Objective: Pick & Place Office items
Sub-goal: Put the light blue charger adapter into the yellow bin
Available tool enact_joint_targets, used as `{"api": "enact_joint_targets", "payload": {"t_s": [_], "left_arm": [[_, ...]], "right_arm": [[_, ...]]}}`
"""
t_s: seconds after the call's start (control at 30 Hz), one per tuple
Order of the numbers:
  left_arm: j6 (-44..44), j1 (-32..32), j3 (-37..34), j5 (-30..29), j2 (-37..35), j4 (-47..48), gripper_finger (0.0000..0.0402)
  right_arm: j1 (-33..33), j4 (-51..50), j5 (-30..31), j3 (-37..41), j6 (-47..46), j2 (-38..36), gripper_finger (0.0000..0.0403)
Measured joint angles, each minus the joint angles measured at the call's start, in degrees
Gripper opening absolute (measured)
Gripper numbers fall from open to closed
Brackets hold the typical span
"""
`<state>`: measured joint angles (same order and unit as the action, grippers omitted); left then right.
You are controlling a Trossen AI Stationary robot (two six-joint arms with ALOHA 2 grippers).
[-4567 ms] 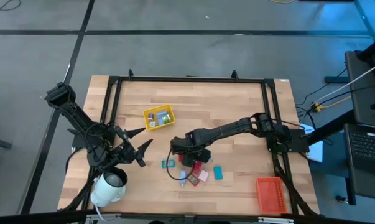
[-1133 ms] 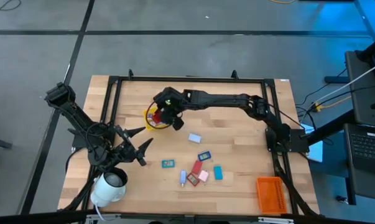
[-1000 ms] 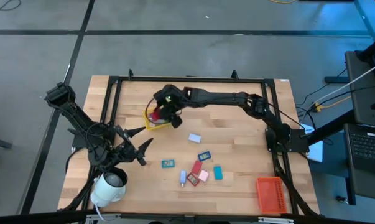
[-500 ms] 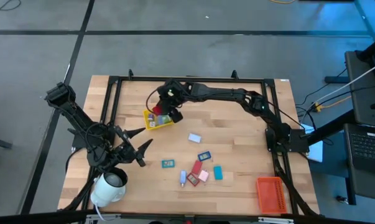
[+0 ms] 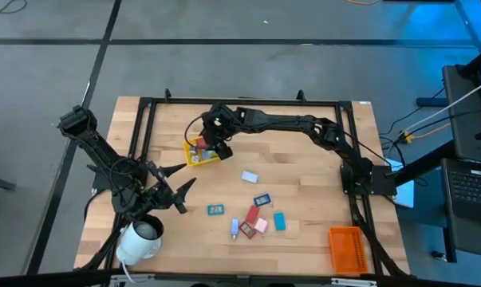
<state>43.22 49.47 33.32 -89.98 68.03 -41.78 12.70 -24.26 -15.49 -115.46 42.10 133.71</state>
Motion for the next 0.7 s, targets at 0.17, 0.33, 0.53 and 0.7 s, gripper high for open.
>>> {"api": "enact_joint_targets", "payload": {"t_s": [0.17,0.33,0.53,0.7], "left_arm": [[0.2,0.8,0.0,-0.1,0.0,0.0,0.0261],[0.2,1.7,-0.1,-0.1,0.0,0.0,0.0261],[-0.2,2.2,-3.2,-0.1,0.0,-3.3,0.0261],[-0.9,2.2,-7.1,0.4,0.0,-9.6,0.0261]], "right_arm": [[-1.5,0.1,-1.1,0.0,-2.6,-0.9,0.0294],[-5.3,-7.9,-1.2,0.0,-4.3,-4.7,0.0288],[-11.4,-27.9,-0.9,0.0,-14.3,-10.2,0.0282],[-19.7,-38.6,-0.6,0.0,-24.3,-11.0,0.0281]]}}
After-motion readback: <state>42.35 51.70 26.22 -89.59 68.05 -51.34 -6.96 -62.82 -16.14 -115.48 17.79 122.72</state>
